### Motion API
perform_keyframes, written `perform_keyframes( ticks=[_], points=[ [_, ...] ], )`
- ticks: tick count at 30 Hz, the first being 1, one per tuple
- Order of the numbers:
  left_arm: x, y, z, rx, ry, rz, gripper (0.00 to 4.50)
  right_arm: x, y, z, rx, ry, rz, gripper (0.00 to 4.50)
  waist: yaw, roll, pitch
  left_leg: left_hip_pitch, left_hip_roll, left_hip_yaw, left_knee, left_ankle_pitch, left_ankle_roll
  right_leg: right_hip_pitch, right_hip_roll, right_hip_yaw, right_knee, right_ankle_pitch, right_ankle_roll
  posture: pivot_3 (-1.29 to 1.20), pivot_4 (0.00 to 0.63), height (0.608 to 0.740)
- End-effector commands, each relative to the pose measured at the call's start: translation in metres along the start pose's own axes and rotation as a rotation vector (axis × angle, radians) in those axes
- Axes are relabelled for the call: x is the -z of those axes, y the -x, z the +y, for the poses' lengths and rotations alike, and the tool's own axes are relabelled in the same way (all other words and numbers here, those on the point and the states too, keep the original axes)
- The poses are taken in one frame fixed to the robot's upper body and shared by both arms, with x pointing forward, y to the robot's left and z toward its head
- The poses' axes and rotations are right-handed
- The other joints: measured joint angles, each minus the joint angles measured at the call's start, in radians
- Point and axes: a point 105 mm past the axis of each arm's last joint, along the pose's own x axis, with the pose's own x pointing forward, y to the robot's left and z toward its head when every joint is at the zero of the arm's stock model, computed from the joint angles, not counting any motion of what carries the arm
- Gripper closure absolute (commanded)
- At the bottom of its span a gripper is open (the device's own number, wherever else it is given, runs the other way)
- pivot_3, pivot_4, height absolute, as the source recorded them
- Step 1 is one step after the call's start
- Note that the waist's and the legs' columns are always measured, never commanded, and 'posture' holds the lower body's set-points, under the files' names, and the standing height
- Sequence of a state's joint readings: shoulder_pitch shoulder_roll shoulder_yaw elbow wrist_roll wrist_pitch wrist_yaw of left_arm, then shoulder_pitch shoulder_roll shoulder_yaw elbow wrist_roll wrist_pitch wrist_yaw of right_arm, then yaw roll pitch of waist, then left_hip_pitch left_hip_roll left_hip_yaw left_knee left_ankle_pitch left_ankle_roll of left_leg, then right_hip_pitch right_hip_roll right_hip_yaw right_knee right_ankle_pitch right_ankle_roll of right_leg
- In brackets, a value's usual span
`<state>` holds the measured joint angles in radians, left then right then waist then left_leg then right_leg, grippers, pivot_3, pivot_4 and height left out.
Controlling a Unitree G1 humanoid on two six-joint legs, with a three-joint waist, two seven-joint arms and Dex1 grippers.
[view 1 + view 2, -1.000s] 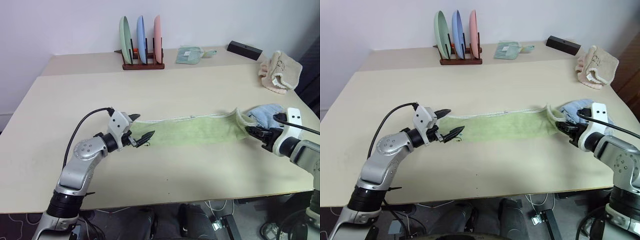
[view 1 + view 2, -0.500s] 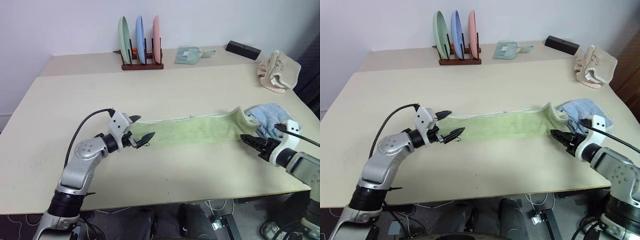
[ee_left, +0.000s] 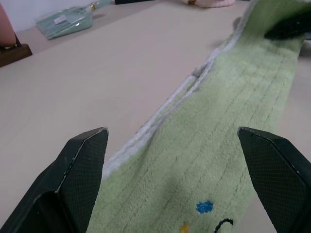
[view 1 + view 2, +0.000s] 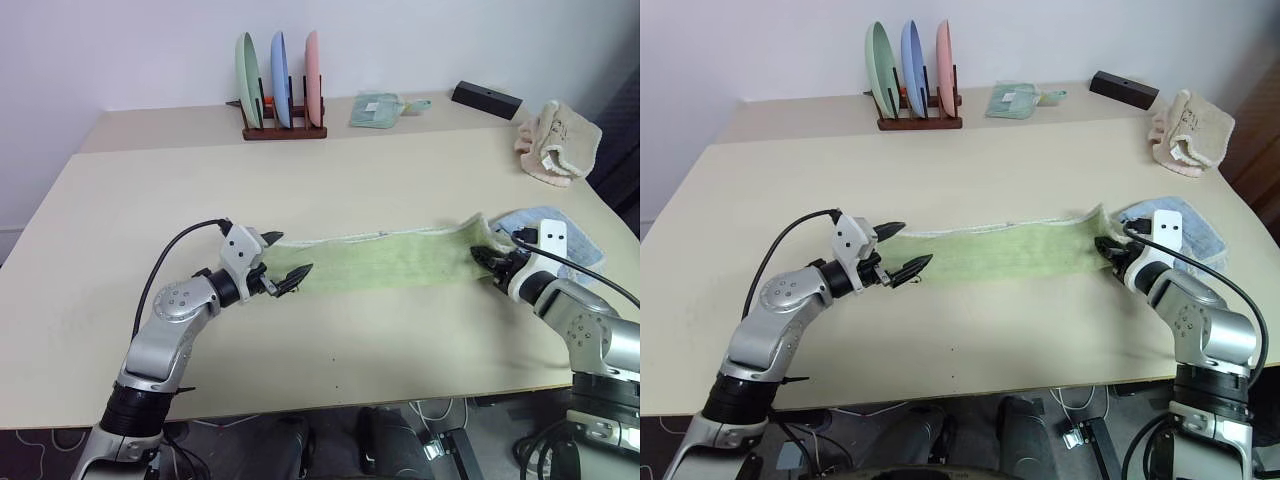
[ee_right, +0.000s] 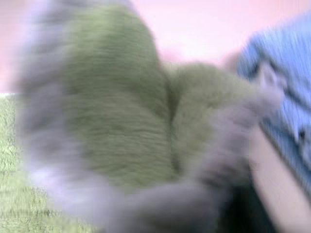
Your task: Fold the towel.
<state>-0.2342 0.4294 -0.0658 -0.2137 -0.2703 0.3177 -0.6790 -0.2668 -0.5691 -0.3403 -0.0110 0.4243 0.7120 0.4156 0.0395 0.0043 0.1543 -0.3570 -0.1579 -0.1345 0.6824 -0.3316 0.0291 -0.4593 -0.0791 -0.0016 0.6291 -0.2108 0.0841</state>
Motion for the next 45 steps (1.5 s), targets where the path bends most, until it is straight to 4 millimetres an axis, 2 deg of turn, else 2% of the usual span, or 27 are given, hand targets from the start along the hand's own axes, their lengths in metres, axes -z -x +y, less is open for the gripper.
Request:
perform_keyframes(
  ticks=[1,4,7,10,16,23,26,29,31,33,36,40,45],
  points=[
    [-0.009,0.002,-0.001,0.011,-0.035,-0.031,0.12,-0.03,0.004,0.02,-0.041,0.305,-0.108,4.47,0.001,0.0,0.0,0.0,0.0,0.0,0.0,0.0,0.0,0.0,0.0,0.0,0.0,0.0,0.0,0.0,0.15,0.74],
    [-0.008,0.001,-0.002,0.019,-0.037,-0.027,0.12,-0.033,0.005,0.054,-0.164,0.636,-0.125,4.47,-0.001,0.0,0.0,0.0,0.0,0.0,0.0,0.0,0.0,0.0,0.0,0.0,0.0,0.0,0.0,0.0,0.15,0.74],
    [-0.006,-0.001,-0.003,0.029,-0.038,-0.025,0.12,-0.015,0.005,0.092,-0.335,0.945,-0.098,4.47,-0.001,0.0,0.0,0.0,0.0,0.0,0.0,0.0,0.0,0.0,0.0,0.0,0.0,0.0,0.0,0.0,0.15,0.74],
    [-0.005,-0.002,-0.005,0.034,-0.04,-0.026,0.12,0.004,0.005,0.113,-0.459,1.178,-0.067,4.47,0.0,0.0,0.0,0.0,0.0,0.0,0.0,0.0,0.0,0.0,0.0,0.0,0.0,0.0,0.0,0.0,0.15,0.74],
    [-0.004,-0.004,-0.006,0.035,-0.038,-0.026,0.12,0.01,-0.005,0.135,-0.52,1.278,-0.068,4.47,0.001,-0.001,0.0,0.0,0.0,0.0,0.001,0.0,0.0,0.0,0.0,0.0,0.0,0.0,0.0,0.0,0.15,0.74],
    [-0.002,-0.004,-0.007,0.027,-0.036,-0.023,0.12,0.001,-0.019,0.146,-0.493,1.295,-0.072,4.47,0.001,-0.001,0.0,0.0,0.0,0.0,0.001,0.0,0.0,0.0,0.0,0.0,0.0,0.0,0.0,0.0,0.15,0.74],
    [-0.002,-0.004,-0.007,0.026,-0.036,-0.024,0.12,0.0,-0.018,0.148,-0.506,1.255,-0.054,4.47,0.001,-0.001,0.0,0.0,0.0,0.0,0.0,0.0,0.0,0.0,0.0,0.0,0.0,0.0,0.0,0.0,0.15,0.74],
    [-0.002,-0.004,-0.007,0.026,-0.034,-0.022,0.12,-0.002,-0.017,0.147,-0.503,1.245,-0.05,3.65,0.001,-0.001,0.0,0.0,0.0,0.0,0.0,0.0,0.0,0.0,0.0,0.0,0.0,0.0,0.0,0.0,0.15,0.74],
    [-0.002,-0.003,-0.008,0.028,-0.033,-0.021,0.12,-0.006,-0.01,0.15,-0.527,1.181,-0.064,2.79,0.001,-0.001,0.0,0.0,0.0,0.0,0.0,0.0,0.0,0.0,0.0,0.0,0.0,0.0,0.0,0.0,0.15,0.74],
    [-0.002,-0.002,-0.008,0.029,-0.033,-0.018,0.12,-0.013,0.0,0.151,-0.553,1.111,-0.084,1.74,0.001,-0.001,0.0,0.0,0.0,0.0,0.0,0.0,0.0,0.0,0.0,0.0,0.0,0.0,0.0,0.0,0.15,0.74],
    [-0.001,0.0,-0.008,0.027,-0.031,-0.015,0.12,-0.021,0.015,0.15,-0.609,1.023,-0.097,1.74,0.001,-0.001,0.0,0.0,0.0,0.0,0.0,0.0,0.0,0.0,0.0,0.0,-0.001,0.0,0.0,0.0,0.15,0.74],
    [-0.001,0.0,-0.008,0.032,-0.031,-0.013,0.12,-0.022,0.031,0.143,-0.65,0.896,-0.068,1.74,0.003,-0.001,0.0,0.0,0.0,-0.001,0.0,0.0,0.0,0.0,0.0,0.0,-0.001,0.0,0.0,0.0,0.15,0.74],
    [-0.001,-0.002,-0.009,0.04,-0.032,-0.013,0.12,-0.032,0.033,0.122,-0.566,0.7,-0.065,1.74,0.002,-0.001,0.0,0.0,0.0,-0.001,0.0,0.0,0.0,0.001,0.0,0.0,-0.001,0.0,0.0,0.0,0.15,0.74]
  ],
)
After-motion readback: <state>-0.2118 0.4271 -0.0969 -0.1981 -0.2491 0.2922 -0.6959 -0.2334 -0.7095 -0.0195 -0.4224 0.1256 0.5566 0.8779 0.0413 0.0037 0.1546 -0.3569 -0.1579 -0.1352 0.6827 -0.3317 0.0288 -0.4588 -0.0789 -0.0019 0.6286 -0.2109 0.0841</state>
